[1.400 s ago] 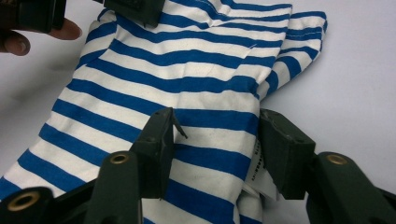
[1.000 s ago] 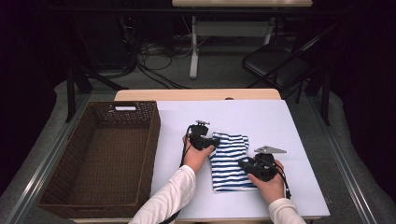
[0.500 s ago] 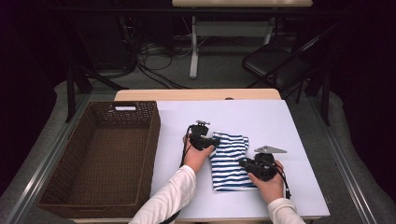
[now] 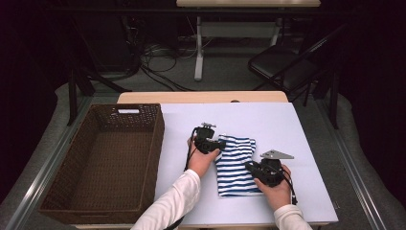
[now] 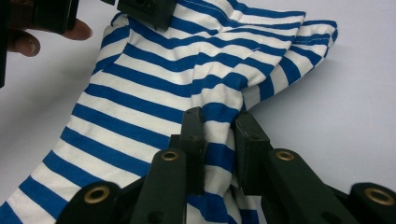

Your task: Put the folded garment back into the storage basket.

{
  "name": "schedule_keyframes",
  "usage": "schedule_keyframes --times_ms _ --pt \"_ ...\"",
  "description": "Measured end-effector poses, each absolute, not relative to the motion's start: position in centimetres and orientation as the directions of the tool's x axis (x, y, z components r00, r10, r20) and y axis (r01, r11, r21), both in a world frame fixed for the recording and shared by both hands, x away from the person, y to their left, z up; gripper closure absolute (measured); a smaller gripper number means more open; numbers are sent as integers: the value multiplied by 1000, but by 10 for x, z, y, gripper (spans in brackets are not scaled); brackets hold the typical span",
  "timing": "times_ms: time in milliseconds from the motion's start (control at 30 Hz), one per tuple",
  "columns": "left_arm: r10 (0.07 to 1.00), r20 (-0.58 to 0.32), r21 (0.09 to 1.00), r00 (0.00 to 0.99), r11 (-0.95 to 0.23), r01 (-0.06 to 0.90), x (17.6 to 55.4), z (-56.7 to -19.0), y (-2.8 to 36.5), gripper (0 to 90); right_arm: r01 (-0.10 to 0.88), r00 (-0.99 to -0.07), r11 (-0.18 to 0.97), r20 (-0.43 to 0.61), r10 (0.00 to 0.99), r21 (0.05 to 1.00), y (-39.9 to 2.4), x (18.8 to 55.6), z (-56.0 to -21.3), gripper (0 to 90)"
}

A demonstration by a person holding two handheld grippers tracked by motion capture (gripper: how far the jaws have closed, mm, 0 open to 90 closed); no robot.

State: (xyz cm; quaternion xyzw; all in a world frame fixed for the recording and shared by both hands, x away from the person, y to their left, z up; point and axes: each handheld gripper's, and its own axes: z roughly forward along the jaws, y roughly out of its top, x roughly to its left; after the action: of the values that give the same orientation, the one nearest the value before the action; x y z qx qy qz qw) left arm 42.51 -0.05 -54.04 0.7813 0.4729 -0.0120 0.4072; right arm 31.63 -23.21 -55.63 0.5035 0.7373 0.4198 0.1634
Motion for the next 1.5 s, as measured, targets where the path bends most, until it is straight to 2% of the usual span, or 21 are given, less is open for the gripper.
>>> schedule_keyframes --times_ms 667,1500 --pt "725 -388 652 569 -220 725 416 -526 2 755 557 -455 148 151 878 817 -229 307 -544 762" --pt "731 -324 693 601 -249 676 403 -490 12 757 502 -479 146 134 868 852 -219 294 -520 761"
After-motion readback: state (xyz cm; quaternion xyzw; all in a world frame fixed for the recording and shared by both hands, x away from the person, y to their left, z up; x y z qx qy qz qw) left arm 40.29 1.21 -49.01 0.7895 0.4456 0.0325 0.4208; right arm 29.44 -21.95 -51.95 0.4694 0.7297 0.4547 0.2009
